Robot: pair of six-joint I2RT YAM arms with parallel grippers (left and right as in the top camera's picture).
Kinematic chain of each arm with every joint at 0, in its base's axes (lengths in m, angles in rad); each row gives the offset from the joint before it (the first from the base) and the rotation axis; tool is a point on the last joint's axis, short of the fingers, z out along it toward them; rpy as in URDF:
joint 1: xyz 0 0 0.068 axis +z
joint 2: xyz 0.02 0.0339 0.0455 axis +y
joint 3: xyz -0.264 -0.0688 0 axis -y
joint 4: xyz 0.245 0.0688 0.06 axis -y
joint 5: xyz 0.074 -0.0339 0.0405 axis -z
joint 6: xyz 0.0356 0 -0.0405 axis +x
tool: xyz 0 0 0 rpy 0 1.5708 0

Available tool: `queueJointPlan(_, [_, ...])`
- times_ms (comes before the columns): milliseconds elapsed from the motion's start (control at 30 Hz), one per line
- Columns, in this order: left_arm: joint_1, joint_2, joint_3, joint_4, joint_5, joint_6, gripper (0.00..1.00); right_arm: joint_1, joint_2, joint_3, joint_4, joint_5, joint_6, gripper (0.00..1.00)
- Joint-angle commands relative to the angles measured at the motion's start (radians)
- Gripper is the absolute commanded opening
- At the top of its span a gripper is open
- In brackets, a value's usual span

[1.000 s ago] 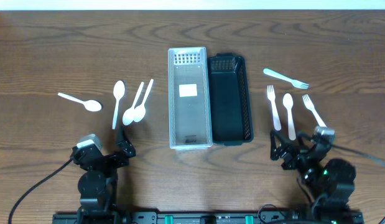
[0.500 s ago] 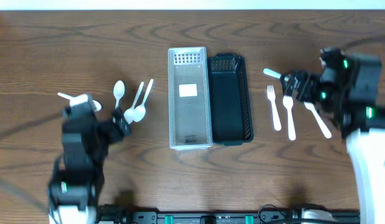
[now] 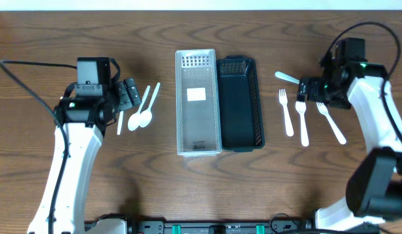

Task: Pack container
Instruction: 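Reach the right gripper to the white spoon among the forks and grasp it, then carry the spoon with the right gripper and drop it into the black tray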

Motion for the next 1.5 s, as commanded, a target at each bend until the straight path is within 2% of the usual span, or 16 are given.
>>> queueJointPlan(0, [0.005, 0.031, 0.018, -0.011, -0.001, 0.005, 0.98, -0.005, 0.08, 0.017, -0.023, 0.023, -0.038, 0.99])
queueJointPlan(200, [0.005, 0.066, 0.018, -0.018, -0.001, 0.005, 0.98, -0.002, 0.189, 0.017, -0.032, 0.029, -0.038, 0.84])
queueJointPlan(267, [0.005, 0.067, 0.018, -0.018, -0.001, 0.005, 0.98, 0.0, 0.21, 0.017, -0.03, 0.044, -0.037, 0.82])
queueJointPlan(433, [0.005, 0.067, 0.018, -0.018, -0.001, 0.005, 0.98, 0.001, 0.233, 0.005, -0.021, 0.053, -0.036, 0.69])
queueJointPlan(533, [0.005, 0.067, 0.018, -0.018, -0.001, 0.005, 0.98, 0.004, 0.234, -0.021, 0.007, 0.053, -0.031, 0.55])
queueJointPlan(633, [0.005, 0.067, 0.018, -0.018, -0.001, 0.005, 0.98, 0.007, 0.234, -0.051, 0.047, 0.053, -0.018, 0.55])
queueJointPlan(733, [0.005, 0.067, 0.018, -0.018, -0.001, 0.005, 0.98, 0.014, 0.234, -0.085, 0.084, 0.053, -0.014, 0.5])
queueJointPlan(933, [0.005, 0.067, 0.018, -0.018, -0.001, 0.005, 0.98, 0.036, 0.234, -0.142, 0.121, 0.073, 0.03, 0.17])
queueJointPlan(1100, [0.005, 0.067, 0.018, -0.018, -0.001, 0.005, 0.98, 0.039, 0.208, -0.118, 0.082, 0.097, 0.042, 0.01])
queueJointPlan(1300, [0.005, 0.067, 0.018, -0.018, -0.001, 0.005, 0.98, 0.083, 0.048, -0.023, -0.021, 0.081, 0.042, 0.01])
queueJointPlan(1467, [0.005, 0.067, 0.018, -0.018, -0.001, 0.005, 0.98, 0.222, -0.149, 0.039, -0.016, -0.021, 0.042, 0.01])
